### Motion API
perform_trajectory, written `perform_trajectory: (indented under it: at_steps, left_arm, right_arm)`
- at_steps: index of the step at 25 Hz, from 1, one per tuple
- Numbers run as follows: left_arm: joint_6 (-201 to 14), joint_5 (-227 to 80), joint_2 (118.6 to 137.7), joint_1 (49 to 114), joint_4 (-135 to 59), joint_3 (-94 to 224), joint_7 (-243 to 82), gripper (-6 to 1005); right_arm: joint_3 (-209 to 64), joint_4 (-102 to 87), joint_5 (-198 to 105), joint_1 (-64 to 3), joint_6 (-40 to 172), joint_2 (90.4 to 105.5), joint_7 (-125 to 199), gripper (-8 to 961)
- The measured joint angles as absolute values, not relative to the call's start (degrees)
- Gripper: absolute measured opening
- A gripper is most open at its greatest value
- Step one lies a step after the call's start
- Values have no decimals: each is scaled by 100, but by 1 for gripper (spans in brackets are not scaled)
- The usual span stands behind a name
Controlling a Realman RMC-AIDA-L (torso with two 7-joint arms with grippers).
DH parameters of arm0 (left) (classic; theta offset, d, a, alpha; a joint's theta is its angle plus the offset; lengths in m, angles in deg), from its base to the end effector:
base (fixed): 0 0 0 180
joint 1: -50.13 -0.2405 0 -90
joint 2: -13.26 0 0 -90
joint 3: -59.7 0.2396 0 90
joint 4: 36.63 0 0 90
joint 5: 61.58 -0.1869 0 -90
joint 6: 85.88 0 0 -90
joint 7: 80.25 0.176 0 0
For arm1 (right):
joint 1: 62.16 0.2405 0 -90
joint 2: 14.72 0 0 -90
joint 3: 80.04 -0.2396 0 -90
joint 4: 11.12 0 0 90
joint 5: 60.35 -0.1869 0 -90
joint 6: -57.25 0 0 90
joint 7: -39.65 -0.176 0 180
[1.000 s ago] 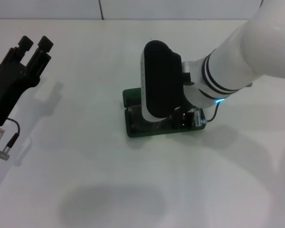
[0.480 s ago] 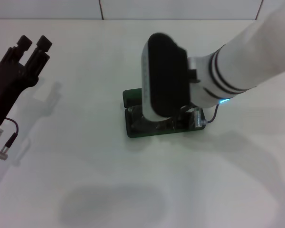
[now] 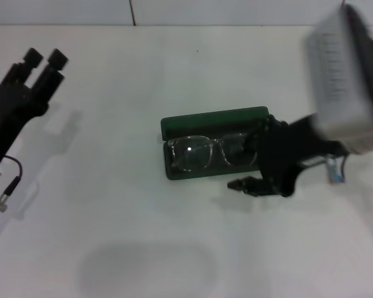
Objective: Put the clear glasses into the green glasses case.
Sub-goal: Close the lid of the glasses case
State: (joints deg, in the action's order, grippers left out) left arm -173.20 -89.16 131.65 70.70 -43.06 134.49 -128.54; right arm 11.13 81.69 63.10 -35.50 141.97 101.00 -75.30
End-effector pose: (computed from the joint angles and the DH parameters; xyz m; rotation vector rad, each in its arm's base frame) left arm -0.2609 0.3029 0.0144 -1.7803 -0.7472 -1.2899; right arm 0.1125 0.2854 -0.0366 -2.9905 -0.1330 -0.1138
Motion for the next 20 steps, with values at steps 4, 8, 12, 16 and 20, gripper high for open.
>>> perform_trajectory:
  at_steps: [4, 8, 12, 16, 20]
  left_arm:
    - [-17220, -9176, 13138, 7106, -4305, 13449, -12719, 669]
    - [-16846, -9311, 13122, 7238, -4306, 13449, -12682, 669]
    - [-16370, -9949, 13060, 7651, -4370, 13455, -12973, 669]
    - [-15427, -11086, 13037, 8362, -4663, 13458, -13816, 669]
    - [-14658, -12525, 13118, 9036, -4966, 13460, -14900, 669]
  right_arm:
    - [603, 7273, 5623, -3863, 14553, 10091, -6203, 383]
    - [538, 6317, 5475, -4001, 14575, 10102, -5269, 387]
    - [342, 5478, 5152, -4101, 14538, 10102, -4424, 390]
    - [79, 4725, 4798, -3962, 14526, 10094, -3937, 394]
    - [-5, 4083, 4750, -3661, 14521, 10090, -3744, 398]
